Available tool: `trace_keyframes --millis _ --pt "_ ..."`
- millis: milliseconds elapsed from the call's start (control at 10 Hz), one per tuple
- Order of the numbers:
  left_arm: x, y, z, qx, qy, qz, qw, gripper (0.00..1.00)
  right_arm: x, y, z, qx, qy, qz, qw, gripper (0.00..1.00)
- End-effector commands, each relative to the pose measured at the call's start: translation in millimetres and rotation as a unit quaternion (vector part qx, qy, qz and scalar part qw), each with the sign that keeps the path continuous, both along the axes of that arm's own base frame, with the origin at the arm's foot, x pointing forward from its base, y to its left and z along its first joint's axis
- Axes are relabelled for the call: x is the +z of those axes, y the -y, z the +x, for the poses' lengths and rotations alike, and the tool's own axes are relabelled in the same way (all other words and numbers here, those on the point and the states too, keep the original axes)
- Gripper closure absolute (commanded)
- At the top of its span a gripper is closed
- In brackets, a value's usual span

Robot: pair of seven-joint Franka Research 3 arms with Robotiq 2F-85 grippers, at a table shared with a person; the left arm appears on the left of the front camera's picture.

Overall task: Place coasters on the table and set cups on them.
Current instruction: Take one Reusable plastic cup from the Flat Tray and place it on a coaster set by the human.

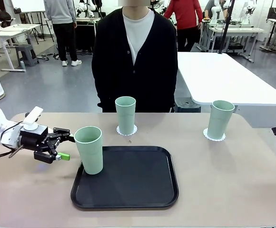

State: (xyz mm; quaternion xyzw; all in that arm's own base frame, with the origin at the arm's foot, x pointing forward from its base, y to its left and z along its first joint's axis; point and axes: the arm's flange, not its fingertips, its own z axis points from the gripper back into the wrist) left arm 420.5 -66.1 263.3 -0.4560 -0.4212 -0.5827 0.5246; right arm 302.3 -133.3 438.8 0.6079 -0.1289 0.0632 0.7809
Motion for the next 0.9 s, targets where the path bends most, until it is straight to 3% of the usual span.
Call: trace_keyframes --millis 0,800 --pt "-7 11 3 0.004 0.024 -0.006 1.0 0.0 0 0 0 0.002 0.003 0.001 1.0 0.0" --pt "-15 44 3 -0.035 0.016 -0.021 0.999 0.0 0 0 0 0.002 0.003 0.001 1.0 0.0"
